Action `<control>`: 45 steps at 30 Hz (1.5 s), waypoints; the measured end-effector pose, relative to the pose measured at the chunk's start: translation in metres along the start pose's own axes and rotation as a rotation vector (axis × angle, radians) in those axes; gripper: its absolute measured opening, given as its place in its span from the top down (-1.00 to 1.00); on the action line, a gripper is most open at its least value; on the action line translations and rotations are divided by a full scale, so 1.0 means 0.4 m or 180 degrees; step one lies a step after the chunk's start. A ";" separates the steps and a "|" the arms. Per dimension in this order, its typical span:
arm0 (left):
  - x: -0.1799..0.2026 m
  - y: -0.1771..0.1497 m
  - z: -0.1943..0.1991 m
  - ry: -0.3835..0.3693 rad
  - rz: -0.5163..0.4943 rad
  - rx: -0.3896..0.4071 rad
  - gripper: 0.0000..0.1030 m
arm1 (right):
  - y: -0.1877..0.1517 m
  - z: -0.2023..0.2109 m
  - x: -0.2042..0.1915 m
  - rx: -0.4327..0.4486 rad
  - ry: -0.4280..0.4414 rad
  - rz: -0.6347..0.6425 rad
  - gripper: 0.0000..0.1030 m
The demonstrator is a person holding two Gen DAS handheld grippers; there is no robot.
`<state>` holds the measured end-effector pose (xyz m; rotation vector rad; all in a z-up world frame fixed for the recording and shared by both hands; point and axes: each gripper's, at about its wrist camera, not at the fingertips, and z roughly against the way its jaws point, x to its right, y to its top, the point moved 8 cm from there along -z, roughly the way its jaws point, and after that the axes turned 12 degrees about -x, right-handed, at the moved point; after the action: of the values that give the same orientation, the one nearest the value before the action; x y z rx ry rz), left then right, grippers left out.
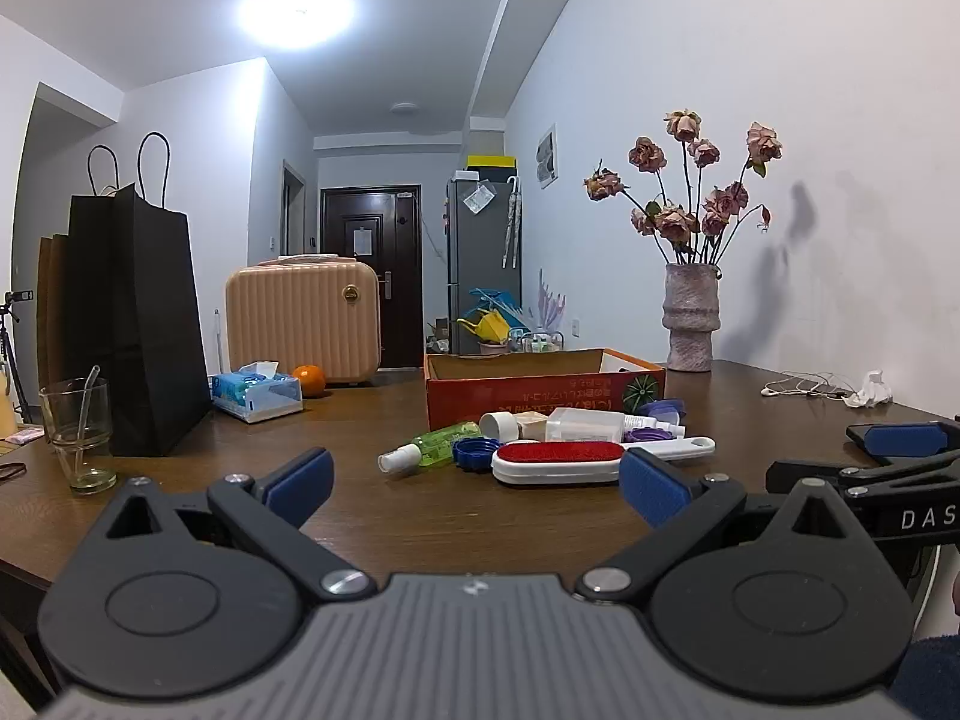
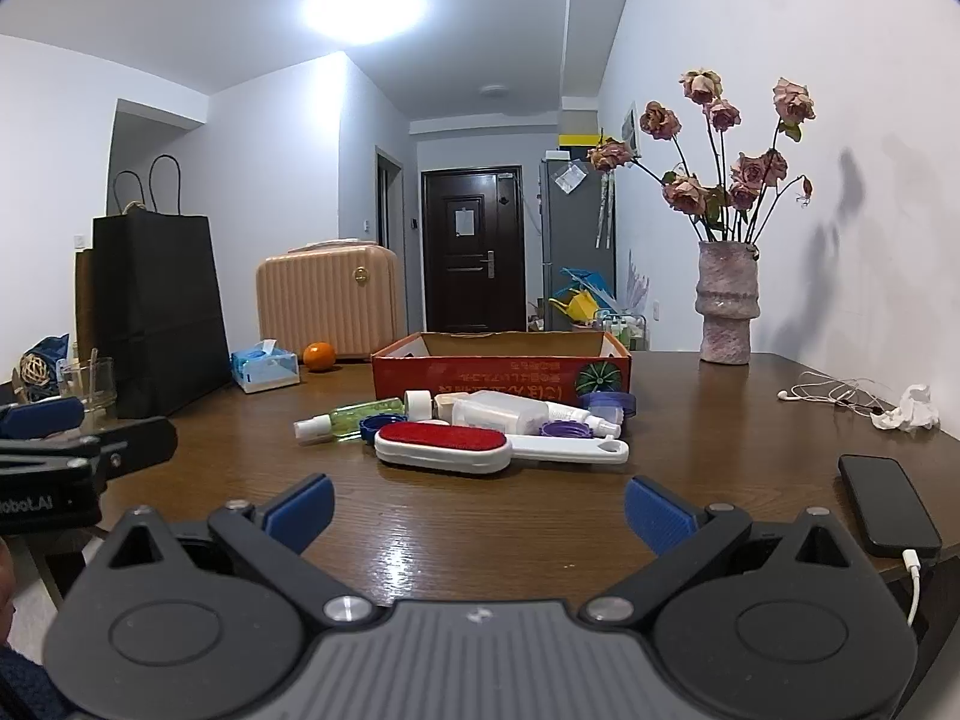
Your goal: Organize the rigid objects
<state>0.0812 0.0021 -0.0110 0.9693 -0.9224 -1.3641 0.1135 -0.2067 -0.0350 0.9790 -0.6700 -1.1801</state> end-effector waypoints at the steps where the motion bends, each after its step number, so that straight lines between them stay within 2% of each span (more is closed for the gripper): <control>1: 0.000 0.000 0.000 0.0000 -0.0001 0.0000 -1.00 | 0.002 -0.001 0.002 -0.0004 0.0003 -0.0004 -1.00; 45: 0.009 -0.001 -0.001 -0.0016 -0.0020 0.0029 -1.00 | 0.000 0.014 0.009 0.0057 -0.0014 -0.0056 -1.00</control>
<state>0.0814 -0.0015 -0.0117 0.9771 -0.9307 -1.3692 0.1098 -0.2115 -0.0327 0.9993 -0.6777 -1.1938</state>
